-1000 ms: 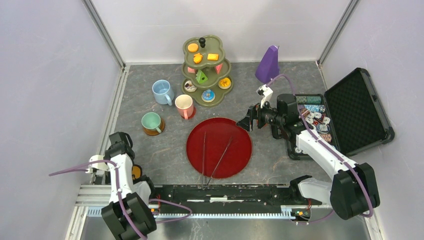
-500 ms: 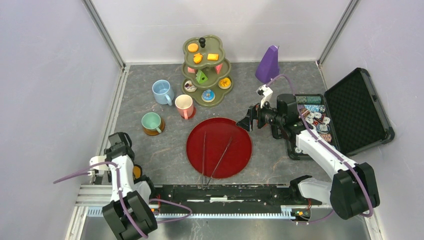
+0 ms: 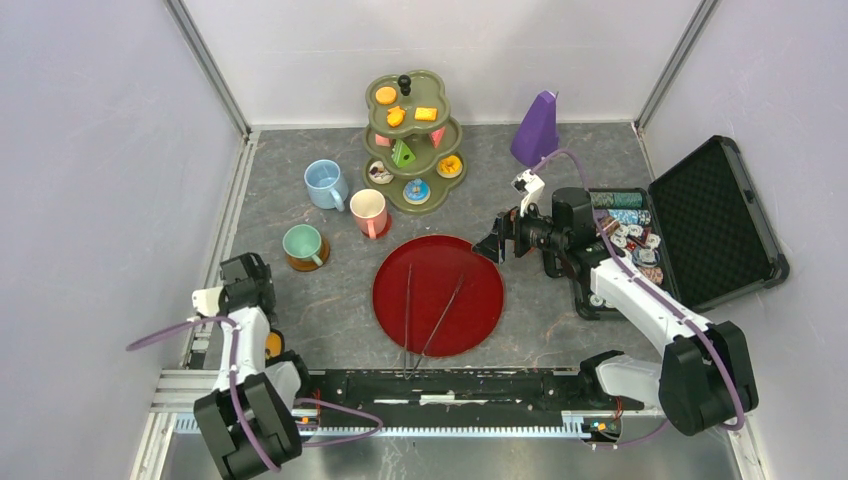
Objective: Serve the afternoon tea
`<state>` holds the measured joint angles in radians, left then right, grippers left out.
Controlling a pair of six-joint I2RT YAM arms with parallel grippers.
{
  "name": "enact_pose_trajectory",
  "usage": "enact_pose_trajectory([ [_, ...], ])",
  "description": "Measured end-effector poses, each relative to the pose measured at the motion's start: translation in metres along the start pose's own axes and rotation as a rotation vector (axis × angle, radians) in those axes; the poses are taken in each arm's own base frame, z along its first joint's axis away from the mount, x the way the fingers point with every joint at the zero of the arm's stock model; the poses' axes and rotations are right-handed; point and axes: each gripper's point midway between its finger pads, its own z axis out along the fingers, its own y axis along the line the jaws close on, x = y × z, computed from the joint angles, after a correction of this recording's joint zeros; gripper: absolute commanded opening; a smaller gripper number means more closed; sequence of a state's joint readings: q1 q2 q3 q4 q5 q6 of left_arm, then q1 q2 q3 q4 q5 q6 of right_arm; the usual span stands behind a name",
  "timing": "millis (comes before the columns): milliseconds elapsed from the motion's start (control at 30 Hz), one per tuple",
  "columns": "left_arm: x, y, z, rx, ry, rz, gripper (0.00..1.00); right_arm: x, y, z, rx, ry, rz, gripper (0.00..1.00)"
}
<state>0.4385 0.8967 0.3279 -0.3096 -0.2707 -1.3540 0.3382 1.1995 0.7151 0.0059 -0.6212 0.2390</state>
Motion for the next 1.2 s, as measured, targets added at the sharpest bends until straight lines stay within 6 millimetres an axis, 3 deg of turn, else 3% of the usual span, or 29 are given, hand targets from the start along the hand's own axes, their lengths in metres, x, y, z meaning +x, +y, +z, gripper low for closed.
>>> enact_pose_trajectory([
  [67, -0.004, 0.006, -0.006, -0.067, -0.011, 0.072, 1.00, 0.000, 0.000, 0.000, 0.000, 0.000, 0.000, 0.96],
  [233, -0.038, 0.015, -0.032, -0.203, -0.128, 0.168, 1.00, 0.000, 0.000, 0.000, -0.003, 0.000, 0.000, 0.96],
  [567, -0.070, 0.075, -0.062, -0.390, -0.255, 0.182, 1.00, 0.004, 0.006, 0.001, -0.035, 0.004, 0.024, 0.96],
  [700, -0.076, 0.092, -0.058, -0.472, -0.273, 0.126, 1.00, 0.005, 0.009, 0.001, -0.053, 0.005, 0.031, 0.96],
  [867, -0.070, 0.118, -0.044, -0.532, -0.266, 0.081, 1.00, 0.005, 0.014, 0.002, -0.069, 0.007, 0.034, 0.96],
  [1200, -0.074, 0.108, -0.035, -0.482, -0.286, 0.034, 1.00, 0.007, 0.018, 0.003, -0.079, 0.013, 0.030, 0.96],
])
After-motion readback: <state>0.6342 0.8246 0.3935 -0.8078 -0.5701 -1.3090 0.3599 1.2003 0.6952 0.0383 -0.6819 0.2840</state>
